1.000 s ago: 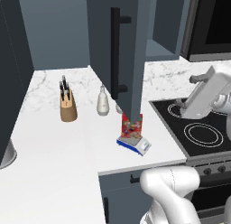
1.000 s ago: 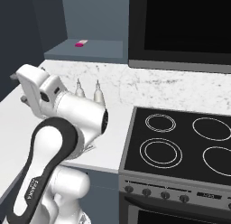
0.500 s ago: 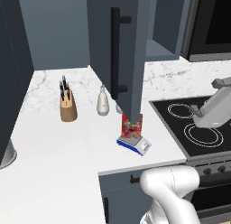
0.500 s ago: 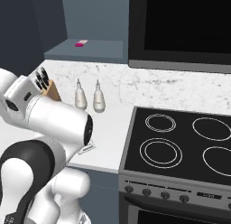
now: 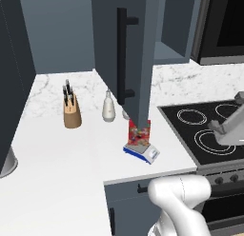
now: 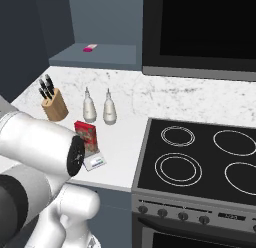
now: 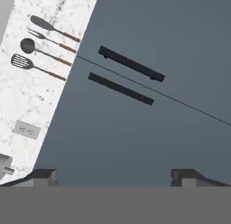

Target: Pick the cereal and place it on the digital scale for weighing, and close the cabinet.

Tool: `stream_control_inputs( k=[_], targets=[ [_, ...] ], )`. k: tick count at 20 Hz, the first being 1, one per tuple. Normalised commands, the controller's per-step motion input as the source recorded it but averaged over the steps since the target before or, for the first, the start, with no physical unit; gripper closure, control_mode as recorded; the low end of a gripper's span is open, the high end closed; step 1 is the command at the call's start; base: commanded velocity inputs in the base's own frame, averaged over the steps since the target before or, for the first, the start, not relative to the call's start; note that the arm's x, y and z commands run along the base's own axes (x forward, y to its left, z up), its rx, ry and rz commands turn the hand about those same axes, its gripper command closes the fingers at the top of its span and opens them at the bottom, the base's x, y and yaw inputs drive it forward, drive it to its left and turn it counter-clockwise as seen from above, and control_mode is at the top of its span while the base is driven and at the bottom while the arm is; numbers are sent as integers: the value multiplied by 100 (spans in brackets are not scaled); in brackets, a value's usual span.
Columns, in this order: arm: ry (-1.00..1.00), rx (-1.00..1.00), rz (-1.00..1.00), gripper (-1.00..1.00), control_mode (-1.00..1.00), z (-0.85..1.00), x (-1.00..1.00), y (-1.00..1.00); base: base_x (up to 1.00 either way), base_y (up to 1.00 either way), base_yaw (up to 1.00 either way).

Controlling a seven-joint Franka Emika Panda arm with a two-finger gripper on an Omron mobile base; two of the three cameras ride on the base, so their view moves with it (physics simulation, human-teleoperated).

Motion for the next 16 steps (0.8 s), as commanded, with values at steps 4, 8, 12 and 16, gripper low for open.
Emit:
stream_control_inputs(
  k=[4,8,12,16],
  targets=[
    [0,1,-20,-100,-100,-57,0,100,0,0,0],
    [0,8,-22,-100,-100,-61,0,100,0,0,0],
    [0,15,-29,-100,-100,-50,0,98,0,0,0],
    [0,17,-53,-100,-100,-53,1,78,0,0,0]
  ],
)
